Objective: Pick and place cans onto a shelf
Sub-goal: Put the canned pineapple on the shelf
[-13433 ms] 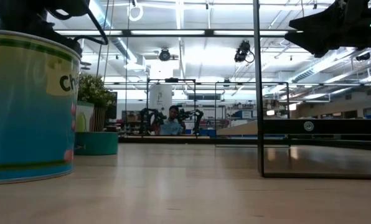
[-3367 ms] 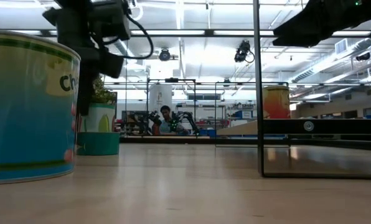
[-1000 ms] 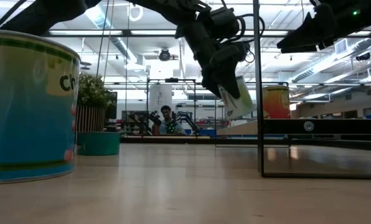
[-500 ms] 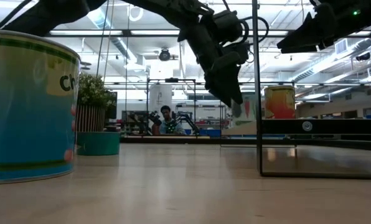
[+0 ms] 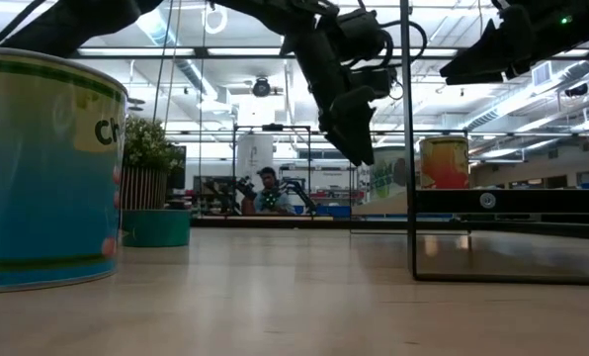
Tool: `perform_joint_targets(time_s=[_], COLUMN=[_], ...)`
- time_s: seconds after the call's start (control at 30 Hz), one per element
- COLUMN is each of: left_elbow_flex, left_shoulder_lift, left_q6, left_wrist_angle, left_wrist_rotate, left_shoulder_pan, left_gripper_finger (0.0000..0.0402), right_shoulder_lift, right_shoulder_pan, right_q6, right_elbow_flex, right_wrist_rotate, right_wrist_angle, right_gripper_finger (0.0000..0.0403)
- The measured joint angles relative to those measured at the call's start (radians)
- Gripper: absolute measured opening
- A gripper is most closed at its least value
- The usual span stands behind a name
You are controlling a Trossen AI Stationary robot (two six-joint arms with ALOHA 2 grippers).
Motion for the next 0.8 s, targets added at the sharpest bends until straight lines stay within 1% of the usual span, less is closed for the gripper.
perform_joint_targets(time_s=[0.13,0.27,0.33,0.5,0.57,0.67,0.73,0.8], left_elbow_flex=[0.080,0.162,0.168,0.168,0.168,0.166,0.168,0.144], left_shoulder_lift=[-0.007,-0.017,-0.029,-0.037,-0.038,-0.050,-0.069,-0.104], left_q6=[-0.001,-0.002,-0.018,-0.081,-0.104,-0.137,-0.156,-0.172], left_wrist_angle=[-0.152,-0.366,-0.478,-0.656,-0.685,-0.684,-0.683,-0.680], left_wrist_rotate=[-0.023,-0.023,0.001,0.094,0.135,0.188,0.200,0.199], left_shoulder_pan=[-0.013,-0.046,-0.065,-0.123,-0.148,-0.187,-0.213,-0.238], left_gripper_finger=[0.0356,0.0356,0.0354,0.0337,0.0328,0.0314,0.0304,0.0295], right_shoulder_lift=[0.000,0.000,0.000,0.005,0.008,0.012,0.015,0.017], right_shoulder_pan=[0.000,0.000,0.001,0.001,0.001,0.001,0.001,0.001], right_q6=[0.002,0.003,0.006,0.014,0.021,0.029,0.030,0.029], right_elbow_flex=[0.000,0.000,0.000,0.000,0.000,0.000,0.000,0.000], right_wrist_rotate=[0.000,0.000,-0.001,-0.026,-0.028,-0.029,-0.030,-0.034], right_wrist_angle=[-0.004,-0.005,-0.006,-0.006,-0.014,-0.025,-0.025,-0.024], right_gripper_finger=[0.0388,0.0388,0.0388,0.0388,0.0388,0.0388,0.0388,0.0388])
